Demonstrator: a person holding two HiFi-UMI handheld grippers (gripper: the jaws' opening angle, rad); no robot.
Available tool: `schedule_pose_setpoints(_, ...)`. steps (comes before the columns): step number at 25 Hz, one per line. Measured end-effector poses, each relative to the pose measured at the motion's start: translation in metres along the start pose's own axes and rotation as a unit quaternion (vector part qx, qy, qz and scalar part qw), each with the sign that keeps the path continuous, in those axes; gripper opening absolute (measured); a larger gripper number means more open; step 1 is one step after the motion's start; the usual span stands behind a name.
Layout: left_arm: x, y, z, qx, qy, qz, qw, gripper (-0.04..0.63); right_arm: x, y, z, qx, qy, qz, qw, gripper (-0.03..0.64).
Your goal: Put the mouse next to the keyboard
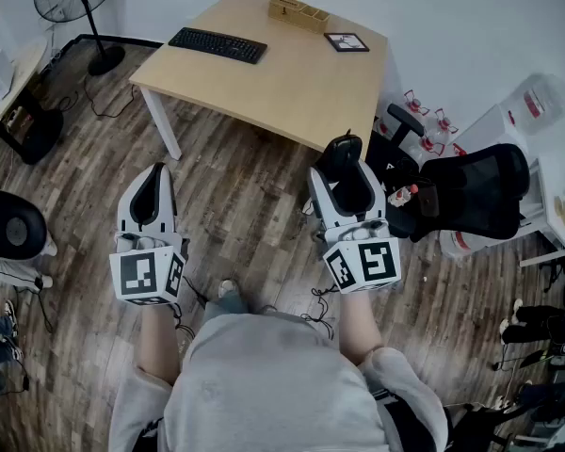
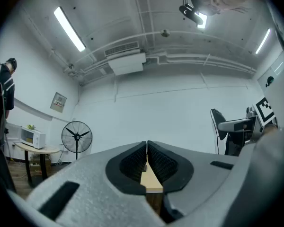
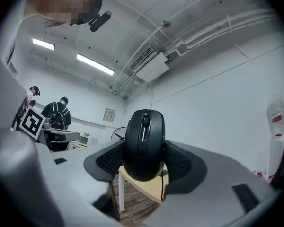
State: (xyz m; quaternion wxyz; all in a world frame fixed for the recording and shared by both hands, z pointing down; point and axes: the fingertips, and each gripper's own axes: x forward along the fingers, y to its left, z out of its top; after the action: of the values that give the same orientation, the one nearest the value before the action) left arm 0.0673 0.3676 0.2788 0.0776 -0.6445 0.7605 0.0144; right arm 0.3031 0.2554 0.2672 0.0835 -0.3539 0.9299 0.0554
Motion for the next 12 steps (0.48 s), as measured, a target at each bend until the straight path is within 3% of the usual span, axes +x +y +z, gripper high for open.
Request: schedule_pose_setpoints(12, 0.016, 0.005, -0.003, -0.001, 0.003, -0.006, 1.0000, 0.014, 0.011, -0.011, -0.001, 0.000, -0.001, -0.015, 1.000, 0.250)
